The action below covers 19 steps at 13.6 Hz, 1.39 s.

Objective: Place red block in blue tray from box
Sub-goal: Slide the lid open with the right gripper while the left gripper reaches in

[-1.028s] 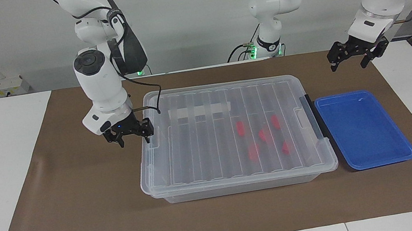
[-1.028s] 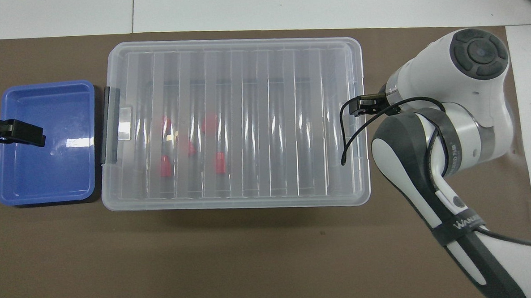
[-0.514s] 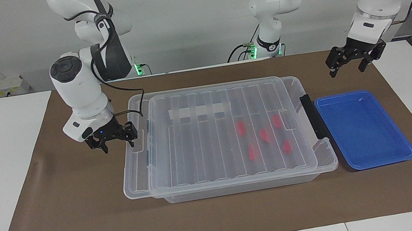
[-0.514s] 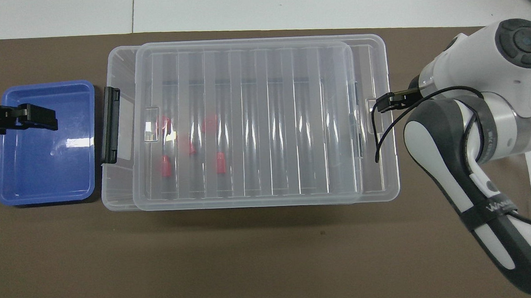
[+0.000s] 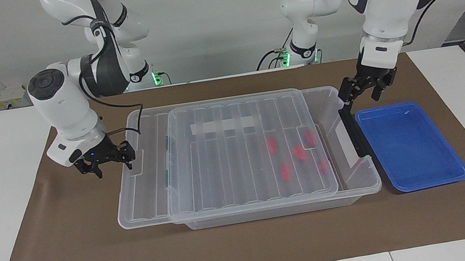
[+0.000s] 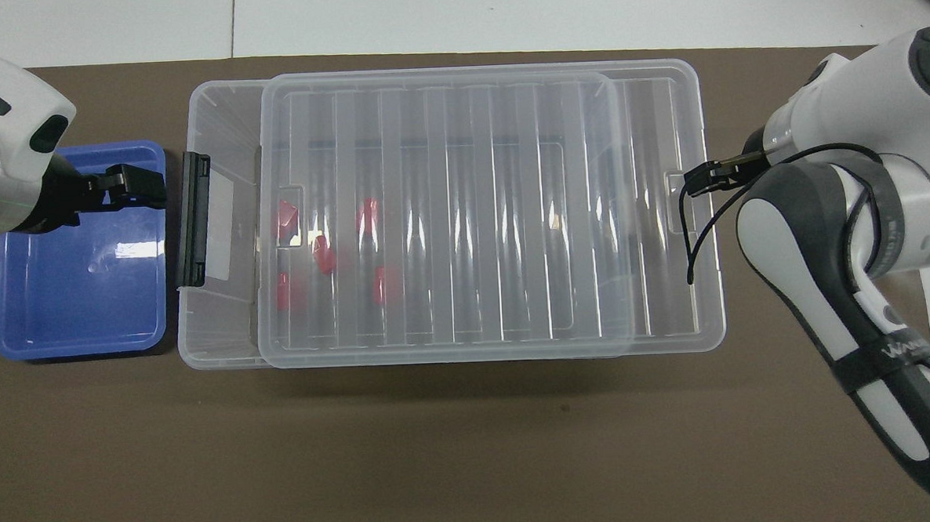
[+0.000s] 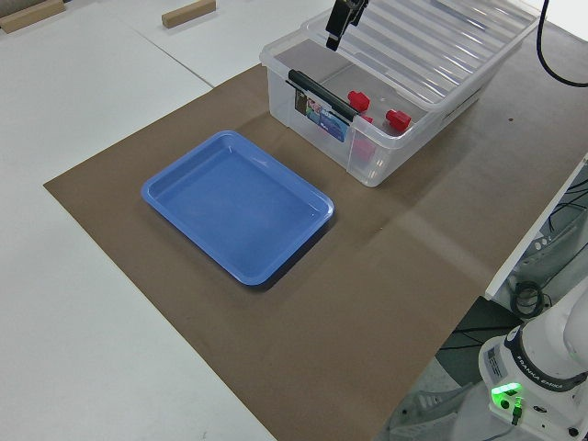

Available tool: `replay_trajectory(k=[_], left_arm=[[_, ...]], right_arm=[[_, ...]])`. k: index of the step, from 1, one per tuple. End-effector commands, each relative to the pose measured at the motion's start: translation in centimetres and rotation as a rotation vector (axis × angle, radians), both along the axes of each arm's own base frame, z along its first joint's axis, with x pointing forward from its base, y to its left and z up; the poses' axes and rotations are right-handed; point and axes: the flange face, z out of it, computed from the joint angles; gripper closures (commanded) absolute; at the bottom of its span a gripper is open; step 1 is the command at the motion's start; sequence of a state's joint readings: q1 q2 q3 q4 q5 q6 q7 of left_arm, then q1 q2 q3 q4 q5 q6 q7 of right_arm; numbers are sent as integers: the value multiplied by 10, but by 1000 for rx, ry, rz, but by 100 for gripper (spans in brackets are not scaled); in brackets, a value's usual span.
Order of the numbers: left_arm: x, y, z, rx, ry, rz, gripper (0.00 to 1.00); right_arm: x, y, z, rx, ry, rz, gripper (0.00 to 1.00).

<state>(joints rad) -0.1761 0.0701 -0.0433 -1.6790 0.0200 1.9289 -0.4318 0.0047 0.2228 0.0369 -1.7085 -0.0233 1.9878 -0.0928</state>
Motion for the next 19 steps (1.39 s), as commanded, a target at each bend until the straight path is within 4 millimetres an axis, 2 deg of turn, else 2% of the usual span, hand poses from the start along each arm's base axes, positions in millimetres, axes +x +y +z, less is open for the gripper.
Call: replay_trajectory(k=[1, 2, 4, 8, 11, 14, 16, 17, 19], left_arm=[[23, -38, -20, -34, 1, 74, 0], [27, -48, -24, -34, 6, 72, 0], [33, -56, -37, -29, 19, 73, 0], [31, -62, -67, -58, -6, 193, 0], [17, -65, -95, -56, 0, 197, 0], [-4, -76, -122, -77, -10, 245, 0], [-15, -73, -139, -66, 10, 245, 0], [-23, -76, -147, -60, 12, 234, 0], [-28, -80, -158, -56, 5, 224, 0]], right_arm=[[-1, -27, 3, -9, 4, 52, 10], [-1, -34, 3, -10, 3, 63, 10], [-2, -49, 2, -12, 7, 89, 10], [-6, -80, 2, -17, 20, 167, 10], [-8, -98, 3, -19, 24, 190, 10], [-8, -101, 3, -19, 24, 190, 10], [-8, -100, 3, -19, 24, 190, 10], [-8, -97, 5, -20, 21, 193, 10], [-12, -83, 24, -25, -4, 198, 9]])
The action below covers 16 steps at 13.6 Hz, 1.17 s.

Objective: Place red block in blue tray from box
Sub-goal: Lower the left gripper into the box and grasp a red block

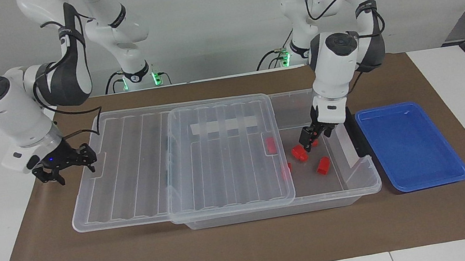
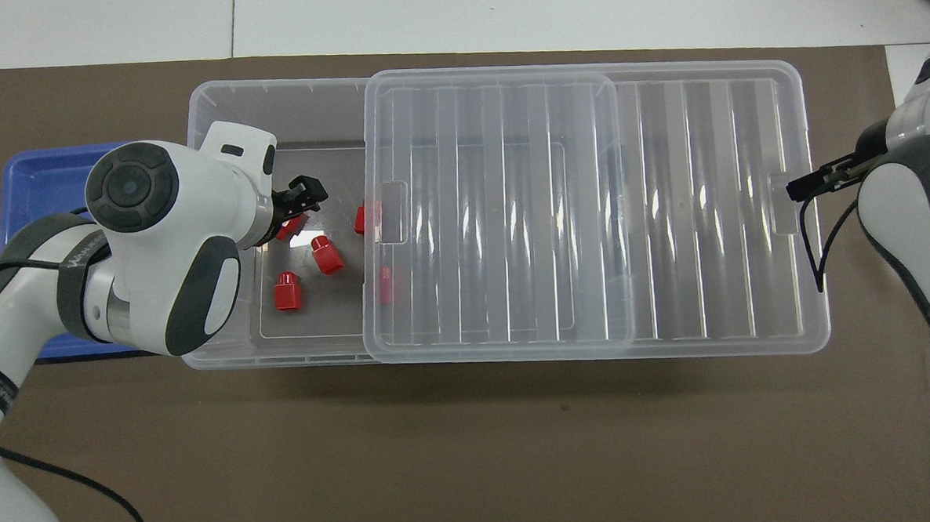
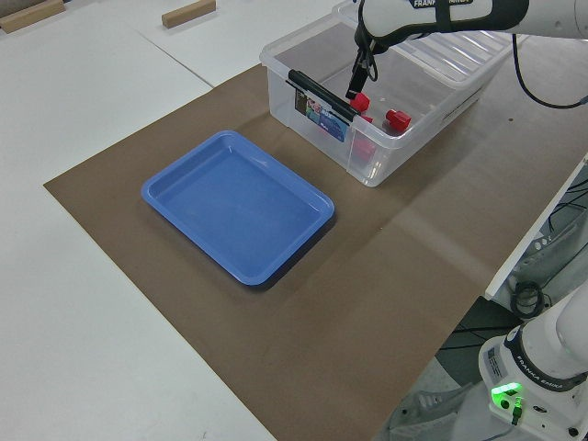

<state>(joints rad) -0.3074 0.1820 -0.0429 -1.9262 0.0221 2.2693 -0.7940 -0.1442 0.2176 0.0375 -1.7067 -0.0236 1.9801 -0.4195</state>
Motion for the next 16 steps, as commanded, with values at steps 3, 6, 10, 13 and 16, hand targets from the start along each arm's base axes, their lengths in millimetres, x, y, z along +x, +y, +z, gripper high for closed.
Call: replay_trajectory(k=[3, 6, 10, 13, 16], left_arm=[[-15, -13, -30, -14, -39, 55, 0], [-15, -19, -50, 45, -41, 19, 0], [-16, -38, -81, 51, -52, 38, 0], [-19, -37, -90, 66, -40, 24, 0], [-28, -32, -106, 117, -68, -62, 0]], right_arm=[[-18, 35, 46, 2, -17, -94, 7], [-32, 69, 72, 11, -26, -219, 5], [-48, 87, 98, 29, -23, -336, 4], [-60, 89, 120, 34, -14, -372, 4], [-75, 89, 137, 32, -7, -394, 4]])
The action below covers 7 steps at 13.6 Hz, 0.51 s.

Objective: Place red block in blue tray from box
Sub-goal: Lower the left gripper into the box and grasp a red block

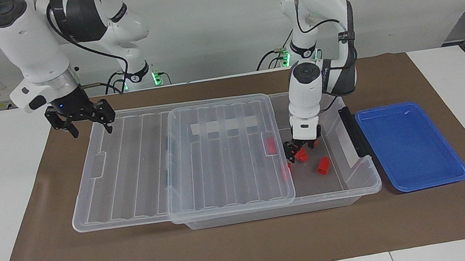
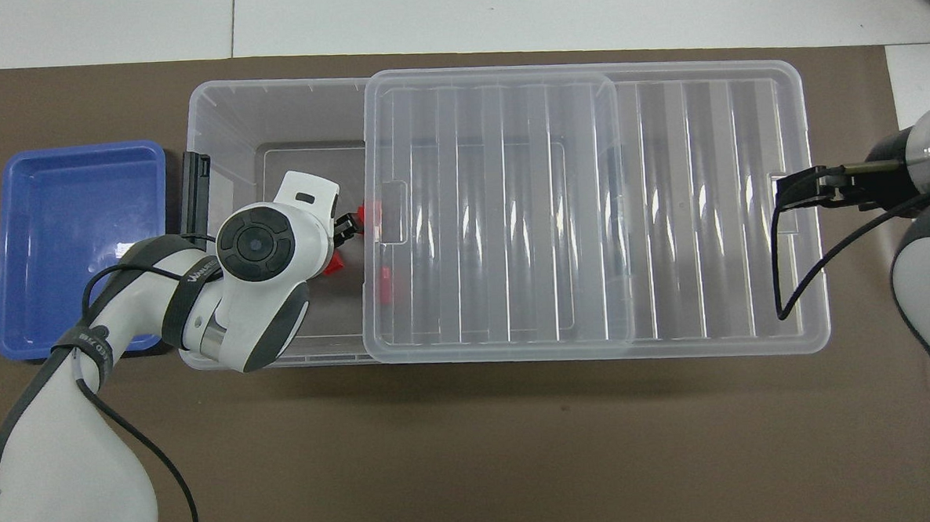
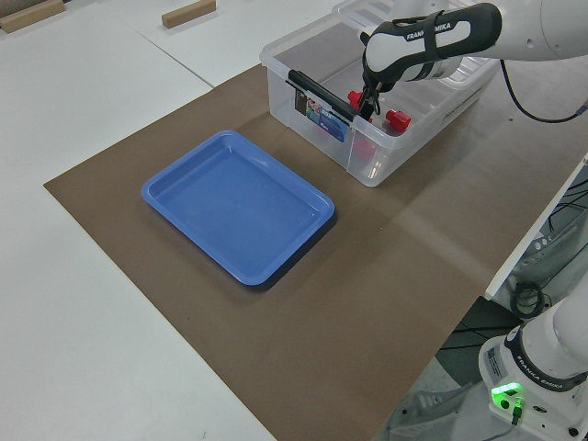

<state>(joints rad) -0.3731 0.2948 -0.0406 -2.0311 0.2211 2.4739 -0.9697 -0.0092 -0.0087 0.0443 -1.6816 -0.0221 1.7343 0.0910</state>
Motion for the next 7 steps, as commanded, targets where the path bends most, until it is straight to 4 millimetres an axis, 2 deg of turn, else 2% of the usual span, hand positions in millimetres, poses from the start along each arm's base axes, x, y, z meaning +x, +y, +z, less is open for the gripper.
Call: replay_trajectory(k=[1, 3, 5, 7], left_arm=[[-8, 4, -10, 12, -29, -35, 0], [-9, 3, -10, 12, -29, -36, 0], [-9, 2, -11, 10, -29, -34, 2], [-9, 2, -10, 9, -30, -36, 13]], right_arm=[[-14, -1, 15, 11, 28, -18, 3], [-14, 3, 26, 10, 35, -14, 3], [-14, 7, 27, 9, 35, -8, 3], [-14, 4, 27, 9, 35, -13, 3]])
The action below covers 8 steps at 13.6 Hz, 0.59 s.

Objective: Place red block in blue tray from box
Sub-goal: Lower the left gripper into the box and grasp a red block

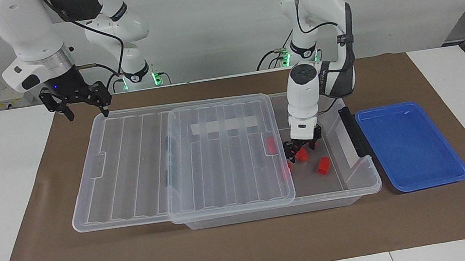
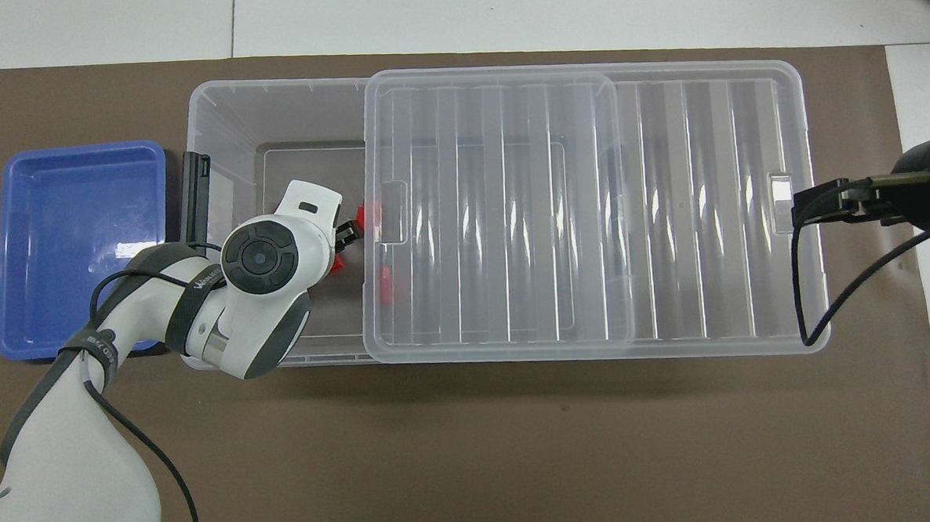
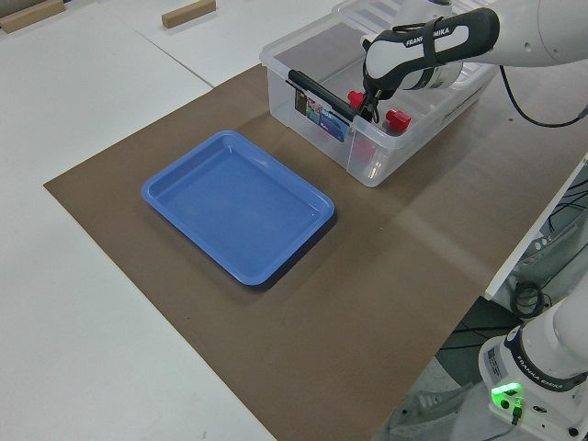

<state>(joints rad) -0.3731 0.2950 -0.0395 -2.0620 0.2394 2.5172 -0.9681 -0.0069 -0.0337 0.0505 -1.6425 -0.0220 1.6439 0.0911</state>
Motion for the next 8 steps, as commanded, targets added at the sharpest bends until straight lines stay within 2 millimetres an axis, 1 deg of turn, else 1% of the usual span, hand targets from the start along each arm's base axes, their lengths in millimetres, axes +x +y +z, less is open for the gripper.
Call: replay_trajectory(k=[1, 3, 4, 5, 8], left_arm=[[-4, 0, -1, 8, -16, -15, 17], [-4, 0, -1, 10, -17, -16, 28], [-4, -1, -1, 10, -17, -19, 34], [-4, -1, -1, 11, -16, -21, 44], [-5, -1, -1, 21, -8, -29, 82]], right_arm=[[1, 0, 3, 10, 8, -19, 3], [1, 0, 2, 13, 9, -19, 3], [0, 0, 1, 13, 12, -19, 1], [-1, 0, 0, 12, 11, -18, 0], [-1, -3, 0, 13, 9, -24, 0]])
